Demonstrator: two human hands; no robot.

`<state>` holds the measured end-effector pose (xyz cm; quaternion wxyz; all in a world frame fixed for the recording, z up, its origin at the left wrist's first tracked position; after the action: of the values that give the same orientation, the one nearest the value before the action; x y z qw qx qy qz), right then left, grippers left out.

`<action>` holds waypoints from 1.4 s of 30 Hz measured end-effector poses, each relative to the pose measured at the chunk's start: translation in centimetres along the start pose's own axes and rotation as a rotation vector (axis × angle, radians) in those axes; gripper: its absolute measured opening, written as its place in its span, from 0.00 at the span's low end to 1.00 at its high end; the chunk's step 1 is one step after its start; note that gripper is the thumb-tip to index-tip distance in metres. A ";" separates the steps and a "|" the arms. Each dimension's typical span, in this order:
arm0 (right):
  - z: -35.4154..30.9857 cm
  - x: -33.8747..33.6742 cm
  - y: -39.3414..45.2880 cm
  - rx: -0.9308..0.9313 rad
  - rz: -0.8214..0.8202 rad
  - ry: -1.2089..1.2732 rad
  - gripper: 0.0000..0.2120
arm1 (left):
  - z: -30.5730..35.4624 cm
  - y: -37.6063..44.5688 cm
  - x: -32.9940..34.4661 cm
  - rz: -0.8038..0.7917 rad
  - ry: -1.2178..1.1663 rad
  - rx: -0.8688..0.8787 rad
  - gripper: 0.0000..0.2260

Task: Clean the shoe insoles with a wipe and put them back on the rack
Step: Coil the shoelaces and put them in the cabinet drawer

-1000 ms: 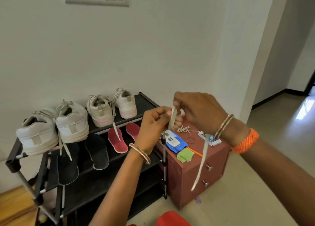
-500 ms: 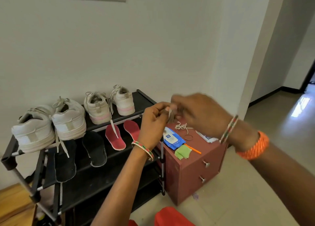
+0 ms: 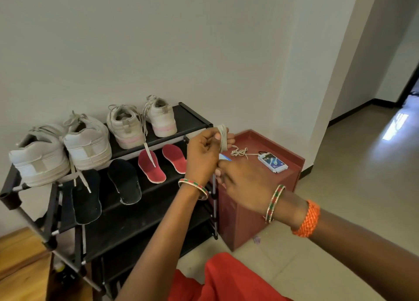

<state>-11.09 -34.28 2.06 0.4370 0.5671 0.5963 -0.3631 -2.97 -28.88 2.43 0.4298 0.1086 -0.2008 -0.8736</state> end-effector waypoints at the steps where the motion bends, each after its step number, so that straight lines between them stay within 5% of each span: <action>1: 0.0 -0.9 0.1 0.006 -0.002 -0.017 0.09 | -0.4 -0.1 -0.1 -0.007 0.048 0.001 0.12; 7: 2.4 -7.3 1.4 0.087 0.264 -0.011 0.07 | -0.5 -0.2 0.7 -0.151 0.239 0.016 0.09; 13: 3.4 -7.1 1.0 0.003 0.448 0.042 0.04 | -0.4 -0.1 0.9 -0.322 0.038 -0.124 0.10; 16: 3.6 -7.2 0.9 -0.108 0.492 0.283 0.05 | -0.1 -0.4 1.0 -0.363 0.009 -0.102 0.08; 23: 5.5 -4.7 1.8 -0.105 0.228 1.086 0.04 | -0.1 -0.7 1.0 -0.377 -0.182 -0.101 0.09; 30: 5.8 -4.3 0.8 -0.209 0.251 0.801 0.11 | -0.8 -1.0 1.7 -0.242 -0.383 -0.171 0.13; 35: 6.8 -4.6 -0.6 -0.165 0.357 0.759 0.13 | -0.9 -1.1 3.1 -0.323 -0.391 -0.204 0.13; 42: 10.4 -3.5 -1.7 -0.026 0.504 0.824 0.10 | -3.5 0.1 5.0 -0.364 -0.101 -0.268 0.11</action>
<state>-11.73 -45.33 1.50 0.2461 0.7850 0.5683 0.0164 -4.65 -33.81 -0.78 0.2650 0.0410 -0.0816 -0.9599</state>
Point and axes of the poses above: each hand's wrist, its own y-axis towards the middle knuckle, its own x-axis out of the palm, z = x × y, the point moved 6 cm from there along y, towards the middle knuckle, and after that the axes turned 12 degrees about -z, right-handed, at the moved point
